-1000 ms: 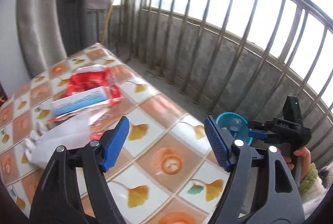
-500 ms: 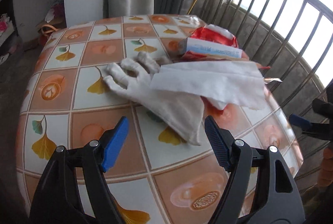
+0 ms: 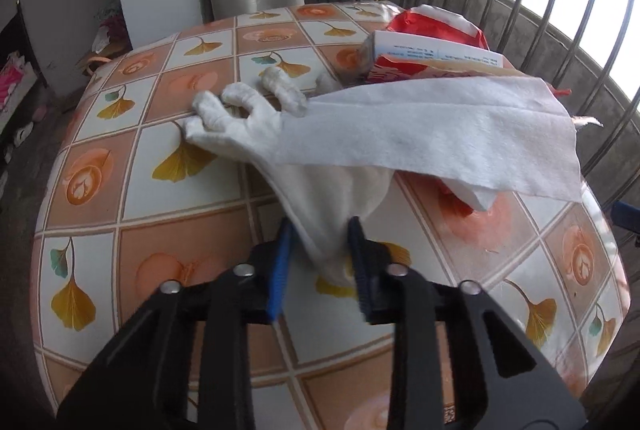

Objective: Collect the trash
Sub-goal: 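Close the right tool on the white tissue sheet and lift it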

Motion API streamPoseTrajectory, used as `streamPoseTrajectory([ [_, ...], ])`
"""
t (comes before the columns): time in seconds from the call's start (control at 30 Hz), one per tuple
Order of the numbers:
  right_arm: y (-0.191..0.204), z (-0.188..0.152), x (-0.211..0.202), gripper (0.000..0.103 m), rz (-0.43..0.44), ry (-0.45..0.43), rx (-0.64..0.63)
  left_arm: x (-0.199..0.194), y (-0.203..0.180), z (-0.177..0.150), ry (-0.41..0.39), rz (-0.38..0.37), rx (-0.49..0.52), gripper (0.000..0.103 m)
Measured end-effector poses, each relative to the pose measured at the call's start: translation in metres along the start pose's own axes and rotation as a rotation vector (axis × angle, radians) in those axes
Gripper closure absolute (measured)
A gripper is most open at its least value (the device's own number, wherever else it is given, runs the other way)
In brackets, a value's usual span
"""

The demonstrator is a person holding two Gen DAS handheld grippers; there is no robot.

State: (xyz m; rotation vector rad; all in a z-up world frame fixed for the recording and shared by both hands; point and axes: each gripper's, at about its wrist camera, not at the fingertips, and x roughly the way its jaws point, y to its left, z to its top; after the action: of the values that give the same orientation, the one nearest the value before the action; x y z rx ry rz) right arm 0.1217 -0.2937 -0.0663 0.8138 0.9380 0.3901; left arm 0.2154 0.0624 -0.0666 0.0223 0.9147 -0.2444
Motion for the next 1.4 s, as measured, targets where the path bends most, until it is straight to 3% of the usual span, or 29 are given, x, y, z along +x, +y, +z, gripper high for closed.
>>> streamPoseTrajectory([
  [0.07,0.000,0.000,0.003,0.022,0.000,0.007,0.002,-0.002,0.013,0.001,0.009,-0.022,-0.044,0.097],
  [0.33,0.006,0.001,0.020,0.022,0.017,0.024,-0.008,-0.029,0.072,-0.020,0.061,-0.035,-0.164,0.098],
  [0.43,0.004,-0.002,0.026,0.022,0.020,0.041,0.000,-0.039,0.094,-0.033,0.113,-0.073,-0.213,0.097],
  [0.5,0.002,-0.004,0.029,0.022,0.024,0.056,0.014,-0.046,0.103,-0.039,0.143,-0.090,-0.220,0.084],
  [0.57,0.002,-0.006,0.031,0.022,0.036,0.064,0.020,-0.055,0.105,-0.041,0.151,-0.089,-0.208,0.043],
  [0.67,0.002,-0.005,0.033,0.022,0.049,0.068,0.029,-0.066,0.108,-0.036,0.102,-0.090,-0.220,0.040],
  [0.77,0.003,0.002,0.036,0.022,0.096,0.066,0.058,-0.056,0.113,-0.028,0.104,-0.110,-0.291,0.040],
  [0.83,0.003,0.008,0.040,0.022,0.125,0.060,0.073,-0.046,0.111,-0.022,0.101,-0.073,-0.302,0.040],
  [0.93,-0.002,0.019,0.049,0.024,0.153,0.058,0.114,-0.033,0.098,-0.017,0.092,-0.005,-0.241,0.042],
  [1.13,-0.006,0.029,0.075,0.037,0.160,0.105,0.160,-0.027,0.082,-0.017,0.047,0.092,-0.127,0.059],
  [1.33,0.007,0.026,0.093,0.060,0.196,0.173,0.130,-0.029,0.083,-0.019,0.034,0.124,-0.093,0.076],
  [1.4,0.014,0.023,0.096,0.077,0.201,0.185,0.113,-0.029,0.085,-0.020,0.027,0.128,-0.096,0.081],
])
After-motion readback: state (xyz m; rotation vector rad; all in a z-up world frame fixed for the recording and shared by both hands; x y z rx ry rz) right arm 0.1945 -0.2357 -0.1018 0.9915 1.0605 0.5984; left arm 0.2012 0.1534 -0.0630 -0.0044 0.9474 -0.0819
